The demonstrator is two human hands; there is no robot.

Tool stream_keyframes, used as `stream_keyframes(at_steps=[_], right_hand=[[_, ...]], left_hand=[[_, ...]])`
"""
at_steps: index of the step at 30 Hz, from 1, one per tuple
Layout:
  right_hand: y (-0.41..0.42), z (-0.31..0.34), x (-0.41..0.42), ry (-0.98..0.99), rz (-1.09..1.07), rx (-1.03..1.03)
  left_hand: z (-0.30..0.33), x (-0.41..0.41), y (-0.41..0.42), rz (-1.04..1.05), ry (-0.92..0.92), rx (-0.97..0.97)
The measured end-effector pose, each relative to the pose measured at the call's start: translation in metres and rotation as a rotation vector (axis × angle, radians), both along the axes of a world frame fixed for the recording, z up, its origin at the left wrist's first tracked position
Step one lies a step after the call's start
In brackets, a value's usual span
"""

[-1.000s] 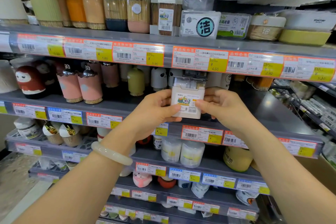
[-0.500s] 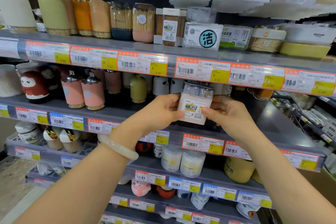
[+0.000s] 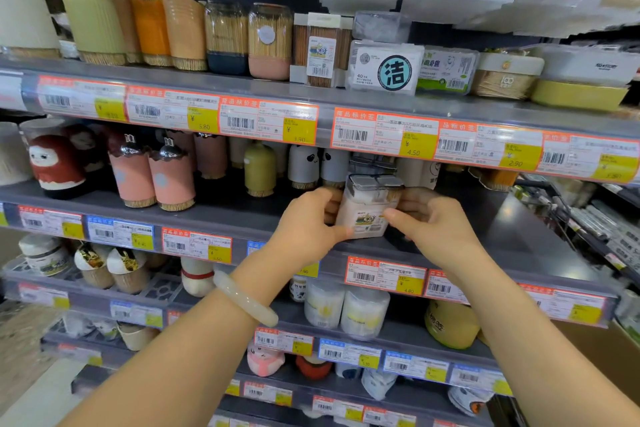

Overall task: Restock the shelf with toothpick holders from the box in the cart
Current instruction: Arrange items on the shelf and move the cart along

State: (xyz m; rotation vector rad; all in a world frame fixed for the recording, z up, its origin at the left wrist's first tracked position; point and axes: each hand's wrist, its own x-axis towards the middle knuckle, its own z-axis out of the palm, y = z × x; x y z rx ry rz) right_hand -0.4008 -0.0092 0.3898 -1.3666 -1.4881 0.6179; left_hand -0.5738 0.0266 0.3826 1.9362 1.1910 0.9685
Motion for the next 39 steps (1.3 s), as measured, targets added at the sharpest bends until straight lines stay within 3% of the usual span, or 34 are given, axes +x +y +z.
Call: stream_keyframes(at_steps=[6, 12, 17, 20, 23, 29, 39], right_hand=[[-0.007, -0.001, -0.008, -0.018, -0.087, 0.019], [-0.007, -0.003, -0.002, 0.021, -0.101, -0.021], [-0.004, -0.003, 0.016, 0.087, -0.072, -0.083], [-0.002, 0.000, 0.021, 0.104, 0.008, -0.145], [-0.005, 0.002, 0.023, 0.027, 0.041, -0.191], [-0.008, 0.005, 0.023, -0.084, -0.036, -0.178], [-0.005, 0.003, 0.019, -0.077, 0.067, -0.161]], left_hand=[[-0.002, 0.007, -0.008, 0.047, 0.009, 0.056], [-0.005, 0.023, -0.019, -0.121, 0.148, 0.179], [0.001, 0.012, 0.001, 0.093, 0.085, 0.094], [0.007, 0.013, 0.008, -0.088, 0.102, -0.032], [0.007, 0.018, 0.009, -0.225, 0.120, -0.032], [0.010, 0.018, 0.010, -0.209, 0.146, 0.001], [0.012, 0.002, 0.012, -0.221, 0.133, -0.046]])
